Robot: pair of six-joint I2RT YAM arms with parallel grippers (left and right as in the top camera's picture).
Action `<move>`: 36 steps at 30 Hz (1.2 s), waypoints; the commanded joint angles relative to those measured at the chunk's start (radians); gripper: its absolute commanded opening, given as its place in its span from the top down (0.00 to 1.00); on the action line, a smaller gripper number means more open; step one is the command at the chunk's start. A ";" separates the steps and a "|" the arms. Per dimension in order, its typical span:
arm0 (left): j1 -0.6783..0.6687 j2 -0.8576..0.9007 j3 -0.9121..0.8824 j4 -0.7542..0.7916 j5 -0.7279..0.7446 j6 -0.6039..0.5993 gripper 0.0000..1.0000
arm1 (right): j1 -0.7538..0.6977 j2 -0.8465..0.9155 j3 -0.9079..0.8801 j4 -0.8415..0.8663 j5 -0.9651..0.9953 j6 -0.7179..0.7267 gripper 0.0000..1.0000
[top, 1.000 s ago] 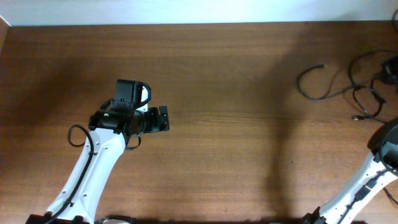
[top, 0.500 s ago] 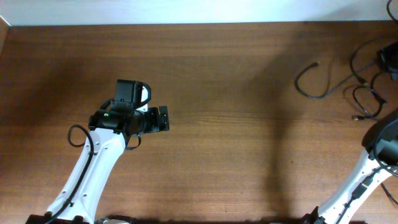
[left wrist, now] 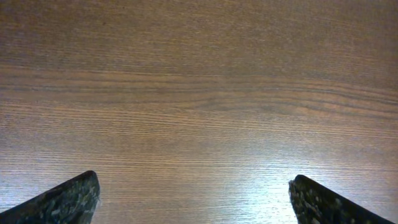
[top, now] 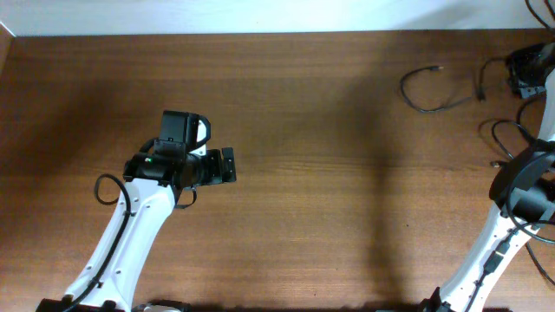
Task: Untangle cables
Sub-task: 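Release the cable at the right edge and raise the right gripper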
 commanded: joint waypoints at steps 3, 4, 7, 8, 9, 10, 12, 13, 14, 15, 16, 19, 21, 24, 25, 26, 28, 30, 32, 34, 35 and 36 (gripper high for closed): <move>0.001 -0.010 0.016 -0.001 -0.007 0.016 0.01 | -0.018 -0.003 0.011 -0.016 -0.101 -0.113 0.01; 0.001 -0.010 0.016 -0.001 -0.007 0.016 0.01 | -0.020 -0.004 0.013 -0.032 -0.127 -0.124 0.01; 0.001 -0.010 0.016 -0.001 -0.007 0.016 0.01 | -0.019 -0.017 0.050 -0.122 -0.177 -0.201 0.01; 0.001 -0.010 0.016 -0.001 -0.007 0.016 0.01 | -0.019 -0.031 0.064 -0.153 -0.177 -0.231 0.01; 0.001 -0.010 0.016 -0.001 -0.007 0.016 0.01 | -0.019 -0.045 0.076 -0.176 -0.177 -0.254 0.01; 0.001 -0.010 0.016 -0.001 -0.007 0.016 0.01 | -0.019 -0.067 0.082 -0.192 -0.177 -0.274 0.01; 0.001 -0.010 0.016 -0.001 -0.007 0.016 0.01 | -0.019 -0.151 0.110 -0.253 -0.172 -0.354 0.01; 0.001 -0.010 0.016 -0.001 -0.007 0.016 0.01 | -0.019 -0.177 0.114 -0.273 -0.169 -0.368 0.01; 0.001 -0.010 0.016 -0.001 -0.007 0.016 0.01 | -0.018 -0.218 0.114 -0.296 -0.169 -0.393 0.01; 0.001 -0.010 0.016 -0.001 -0.007 0.016 0.01 | -0.016 -0.254 0.114 -0.326 -0.169 -0.408 0.01; 0.001 -0.010 0.016 -0.001 -0.007 0.016 0.01 | -0.010 -0.290 0.114 -0.359 -0.171 -0.424 0.01; 0.001 -0.010 0.016 -0.001 -0.007 0.016 0.01 | 0.039 -0.408 0.114 -0.441 -0.168 -0.494 0.01; 0.001 -0.010 0.016 -0.001 -0.007 0.016 0.01 | 0.084 -0.478 0.114 -0.490 -0.160 -0.528 0.01; 0.001 -0.010 0.016 -0.001 -0.007 0.016 0.01 | 0.176 -0.571 0.113 -0.555 -0.125 -0.535 0.01; 0.001 -0.010 0.016 -0.001 -0.007 0.016 0.01 | 0.210 -0.589 0.113 -0.581 -0.105 -0.536 0.01; 0.001 -0.010 0.016 -0.001 -0.007 0.016 0.01 | 0.247 -0.603 0.113 -0.613 -0.105 -0.555 0.01; 0.001 -0.010 0.016 -0.001 -0.007 0.016 0.01 | 0.337 -0.613 0.113 -0.700 -0.082 -0.591 0.01; 0.001 -0.010 0.016 -0.001 -0.007 0.016 0.01 | 0.425 -0.612 0.105 -0.755 0.025 -0.590 0.01; 0.001 -0.010 0.016 -0.001 -0.007 0.016 0.01 | 0.516 -0.613 0.085 -0.755 0.049 -0.594 0.01; 0.001 -0.010 0.016 -0.001 -0.007 0.016 0.01 | 0.584 -0.613 0.067 -0.755 0.049 -0.594 0.01; 0.001 -0.010 0.016 -0.001 -0.007 0.016 0.01 | 0.618 -0.613 0.056 -0.755 0.049 -0.594 0.01; 0.001 -0.010 0.016 -0.001 -0.007 0.016 0.01 | 0.647 -0.613 0.041 -0.755 0.050 -0.594 0.01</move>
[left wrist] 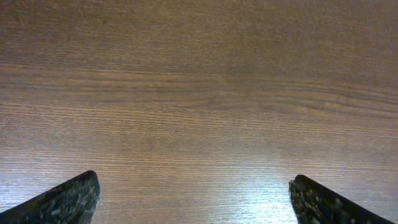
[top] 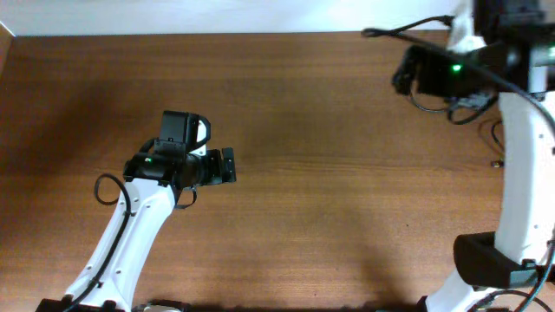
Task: Untangle cables
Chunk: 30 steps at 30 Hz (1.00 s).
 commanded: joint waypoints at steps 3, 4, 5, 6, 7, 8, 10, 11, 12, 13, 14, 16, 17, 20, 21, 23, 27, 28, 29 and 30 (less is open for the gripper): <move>0.001 -0.010 0.016 0.001 -0.006 0.016 0.01 | 0.143 -0.010 -0.135 -0.002 0.031 -0.014 0.01; 0.001 -0.010 0.016 0.001 -0.006 0.016 0.01 | 0.158 -0.010 -0.191 -0.002 0.031 -0.013 0.01; 0.001 -0.010 0.016 0.001 -0.006 0.016 0.01 | 0.162 -0.010 -0.229 -0.002 0.031 -0.013 0.01; 0.001 -0.010 0.016 0.001 -0.006 0.016 0.01 | 0.162 -0.010 -0.271 0.004 0.031 -0.013 0.01; 0.001 -0.010 0.016 0.001 -0.006 0.016 0.01 | 0.162 -0.010 -0.323 0.015 0.031 -0.013 0.01; 0.001 -0.010 0.016 0.001 -0.006 0.016 0.01 | 0.162 -0.010 -0.377 0.034 0.030 -0.005 0.01; 0.001 -0.010 0.016 0.001 -0.006 0.016 0.01 | 0.162 -0.010 -0.491 0.093 -0.014 -0.005 0.01; 0.001 -0.010 0.016 0.001 -0.006 0.016 0.01 | 0.162 -0.010 -0.529 0.119 -0.031 -0.005 0.01; 0.001 -0.010 0.016 0.001 -0.006 0.016 0.01 | 0.162 -0.010 -0.546 0.133 -0.034 -0.005 0.01; 0.001 -0.010 0.016 0.001 -0.006 0.016 0.01 | 0.162 -0.010 -0.555 0.149 -0.032 -0.006 0.01; 0.001 -0.010 0.016 0.001 -0.006 0.016 0.01 | 0.162 -0.010 -0.554 0.160 -0.030 -0.006 0.01; 0.001 -0.010 0.016 0.001 -0.006 0.016 0.01 | 0.161 -0.010 -0.555 0.171 -0.030 -0.006 0.01; 0.001 -0.010 0.016 0.001 -0.006 0.016 0.01 | 0.161 -0.010 -0.555 0.172 -0.030 -0.006 0.01; 0.001 -0.010 0.016 0.001 -0.006 0.016 0.01 | 0.161 -0.010 -0.555 0.176 -0.034 -0.006 0.01; 0.001 -0.010 0.016 0.001 -0.006 0.016 0.01 | 0.161 -0.010 -0.555 0.176 -0.033 -0.006 0.01; 0.001 -0.010 0.016 0.001 -0.006 0.016 0.01 | 0.161 -0.010 -0.555 0.176 -0.033 -0.006 0.01; 0.001 -0.010 0.016 0.001 -0.006 0.016 0.01 | 0.161 -0.010 -0.555 0.176 -0.033 -0.006 0.01; 0.001 -0.010 0.016 0.001 -0.006 0.016 0.01 | 0.161 -0.010 -0.555 0.176 -0.033 -0.006 0.01; 0.001 -0.010 0.016 0.001 -0.006 0.016 0.01 | 0.161 -0.010 -0.555 0.176 -0.033 -0.006 0.01; 0.001 -0.010 0.016 0.001 -0.006 0.016 0.01 | 0.161 -0.010 -0.555 0.176 -0.033 -0.006 0.01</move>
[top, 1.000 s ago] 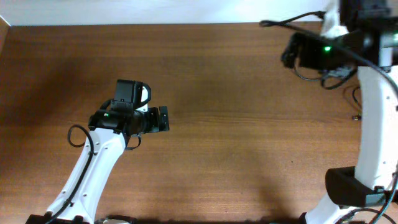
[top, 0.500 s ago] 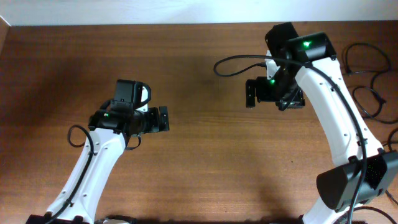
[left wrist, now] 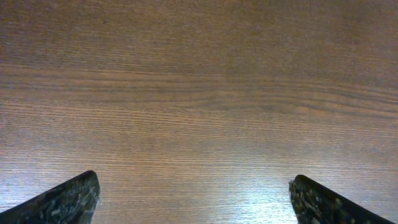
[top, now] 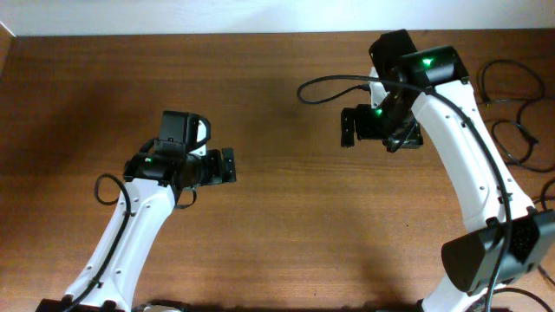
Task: Untangle cables
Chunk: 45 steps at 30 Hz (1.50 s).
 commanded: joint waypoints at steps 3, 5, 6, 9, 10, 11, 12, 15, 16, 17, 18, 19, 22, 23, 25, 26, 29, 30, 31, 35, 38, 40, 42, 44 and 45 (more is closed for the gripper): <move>0.001 -0.010 0.015 0.002 -0.006 0.016 0.01 | 0.002 -0.011 -0.001 0.000 -0.009 0.003 0.01; 0.001 -0.010 0.015 0.002 -0.006 0.016 0.01 | 0.002 -0.011 -0.001 0.000 -0.009 0.003 0.01; 0.001 -0.010 0.015 0.002 -0.006 0.016 0.01 | 0.002 -0.011 -0.001 0.000 -0.010 0.003 0.01; 0.001 -0.010 0.015 0.002 -0.006 0.016 0.01 | 0.002 -0.011 -0.001 0.000 -0.009 0.003 0.01; 0.001 -0.010 0.015 0.002 -0.006 0.016 0.01 | 0.002 -0.011 -0.001 0.000 -0.009 0.003 0.01; 0.001 -0.010 0.015 0.002 -0.006 0.016 0.01 | 0.002 -0.011 -0.001 0.000 -0.009 0.003 0.01; 0.001 -0.010 0.015 0.002 -0.006 0.016 0.01 | 0.002 -0.011 -0.001 0.000 -0.009 0.003 0.01; 0.001 -0.010 0.015 0.002 -0.006 0.016 0.01 | 0.002 -0.011 -0.001 0.000 -0.009 0.003 0.01; 0.001 -0.010 0.015 0.002 -0.006 0.016 0.01 | 0.002 -0.011 -0.001 0.000 -0.009 0.003 0.01; 0.001 -0.010 0.015 0.002 -0.006 0.016 0.01 | 0.002 -0.011 -0.001 0.000 -0.009 0.003 0.01; 0.001 -0.010 0.015 0.002 -0.006 0.016 0.01 | 0.002 -0.011 -0.001 0.000 -0.009 0.003 0.01; 0.001 -0.010 0.015 0.002 -0.006 0.016 0.01 | 0.002 -0.011 -0.001 0.000 -0.009 0.003 0.01; 0.001 -0.010 0.014 0.001 -0.006 0.016 0.01 | 0.002 -0.011 -0.001 0.000 -0.009 0.003 0.01; 0.001 -0.010 0.014 -0.002 -0.006 0.016 0.01 | 0.002 -0.011 -0.001 0.000 -0.009 0.003 0.01; 0.001 -0.010 0.012 -0.009 -0.006 0.016 0.01 | 0.002 -0.011 -0.001 0.000 -0.009 0.003 0.01; 0.001 -0.010 0.012 -0.009 -0.006 0.016 0.01 | 0.002 -0.011 -0.001 0.000 -0.009 0.003 0.01; 0.002 -0.010 0.010 -0.029 -0.014 0.016 0.01 | 0.002 -0.011 -0.001 0.000 -0.009 0.003 0.01; 0.002 -0.010 0.006 -0.037 -0.027 0.017 0.01 | 0.002 -0.011 -0.001 0.000 -0.009 0.003 0.01; 0.002 -0.012 -0.005 -0.042 -0.034 0.017 0.01 | 0.002 -0.011 -0.001 0.000 -0.009 0.003 0.01; 0.002 -0.016 -0.108 -0.031 -0.029 0.016 0.01 | 0.002 -0.011 -0.001 0.000 -0.009 0.003 0.01; 0.002 -0.088 -0.235 0.028 -0.029 0.016 0.01 | 0.002 -0.011 -0.001 0.000 -0.009 0.003 0.01; 0.002 -0.180 -0.342 0.100 -0.029 0.016 0.01 | 0.002 -0.011 -0.001 0.000 -0.009 0.003 0.01; 0.002 -0.292 -0.455 0.182 -0.029 0.016 0.01 | 0.002 -0.011 -0.001 0.000 -0.009 0.003 0.01; 0.002 -0.391 -0.542 0.232 -0.020 0.016 0.01 | 0.002 -0.011 -0.001 0.000 -0.009 0.003 0.01; 0.002 -0.430 -0.579 0.277 -0.006 0.016 0.01 | 0.002 -0.011 -0.001 0.000 -0.009 0.003 0.01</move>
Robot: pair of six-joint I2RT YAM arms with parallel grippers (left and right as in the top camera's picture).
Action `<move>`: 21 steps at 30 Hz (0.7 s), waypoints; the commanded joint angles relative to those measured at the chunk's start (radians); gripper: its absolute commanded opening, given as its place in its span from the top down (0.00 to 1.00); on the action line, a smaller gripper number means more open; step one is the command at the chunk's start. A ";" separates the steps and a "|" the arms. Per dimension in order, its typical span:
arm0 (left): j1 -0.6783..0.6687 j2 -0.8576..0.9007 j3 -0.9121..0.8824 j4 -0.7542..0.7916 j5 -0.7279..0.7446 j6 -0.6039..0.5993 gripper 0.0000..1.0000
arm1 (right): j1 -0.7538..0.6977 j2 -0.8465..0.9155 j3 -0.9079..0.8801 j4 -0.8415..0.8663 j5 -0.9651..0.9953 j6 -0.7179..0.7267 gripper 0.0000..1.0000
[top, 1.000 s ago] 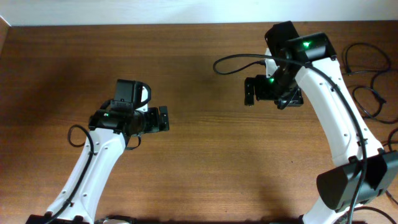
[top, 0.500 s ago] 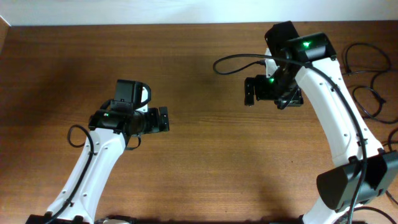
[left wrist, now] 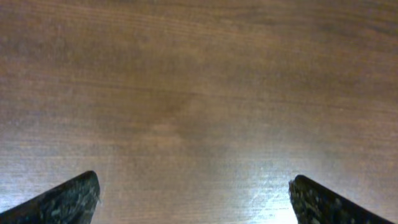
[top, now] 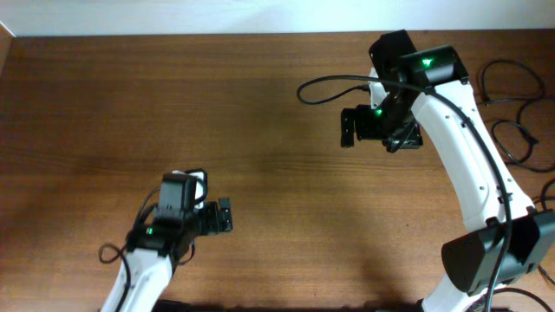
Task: Untangle cables
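Note:
Black cables (top: pixel 512 124) lie in loose loops at the table's far right edge, partly behind the right arm. My right gripper (top: pixel 347 127) hovers over bare wood at upper centre-right, well left of them; it looks open with nothing in it. A black lead (top: pixel 329 81) arcs out from that wrist. My left gripper (top: pixel 224 215) sits low at the front left. In the left wrist view it (left wrist: pixel 194 179) is open, with only blurred wood grain between the fingertips (left wrist: pixel 74 196).
The brown wooden table (top: pixel 260 104) runs to a white wall at the back. The right arm's white links (top: pixel 473 173) cross the right side of the table.
My left arm has drawn back toward the table's front edge, its gripper still open. The right arm and the cables have not moved.
First my right arm was at the far right edge among the cables and my left gripper hung open at centre-left. Then the right arm stood high at the back right, then over the upper centre-right. Now the left arm is nearer the front.

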 commanded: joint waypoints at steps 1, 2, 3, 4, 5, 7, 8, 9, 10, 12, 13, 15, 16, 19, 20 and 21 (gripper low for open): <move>0.001 -0.153 -0.140 0.154 0.059 0.016 0.01 | 0.002 -0.011 0.002 0.000 -0.006 0.003 0.01; 0.002 -0.196 -0.184 0.227 0.092 0.016 0.01 | 0.002 -0.011 0.002 0.000 -0.006 0.003 0.01; 0.001 -0.232 -0.223 0.293 0.125 0.016 0.01 | 0.002 -0.011 0.002 0.000 -0.006 0.003 0.01; 0.001 -0.271 -0.259 0.358 0.154 0.016 0.01 | 0.002 -0.011 0.002 0.000 -0.006 0.003 0.01; 0.001 -0.303 -0.287 0.407 0.170 0.016 0.01 | 0.002 -0.011 0.002 0.000 -0.006 0.003 0.01; 0.001 -0.364 -0.317 0.446 0.172 0.016 0.01 | 0.002 -0.011 0.002 0.000 -0.006 0.003 0.01; 0.001 -0.404 -0.321 0.446 0.171 0.016 0.01 | 0.002 -0.011 0.002 0.000 -0.006 0.003 0.01; 0.001 -0.429 -0.321 0.446 0.168 0.017 0.01 | 0.002 -0.011 0.002 0.000 -0.006 0.003 0.01; 0.001 -0.450 -0.321 0.446 0.160 0.017 0.01 | 0.002 -0.011 0.002 0.000 -0.006 0.003 0.01; 0.000 -0.491 -0.321 0.449 0.161 0.069 0.01 | 0.002 -0.011 0.002 0.000 -0.006 0.003 0.01; 0.000 -0.512 -0.321 0.450 0.161 0.096 0.01 | 0.002 -0.011 0.002 0.000 -0.006 0.003 0.01; 0.000 -0.552 -0.321 0.450 0.161 0.129 0.01 | 0.002 -0.011 0.002 0.000 -0.006 0.003 0.01; 0.000 -0.563 -0.321 0.450 0.161 0.129 0.01 | 0.002 -0.011 0.002 0.000 -0.006 0.003 0.01; 0.001 -0.600 -0.321 0.450 0.161 0.129 0.01 | 0.002 -0.011 0.002 0.000 -0.006 0.003 0.01; 0.001 -0.602 -0.322 0.449 0.161 0.128 0.01 | 0.002 -0.011 0.002 0.000 -0.006 0.003 0.01; 0.001 -0.605 -0.324 0.449 0.161 0.129 0.01 | 0.002 -0.011 0.002 0.000 -0.006 0.003 0.01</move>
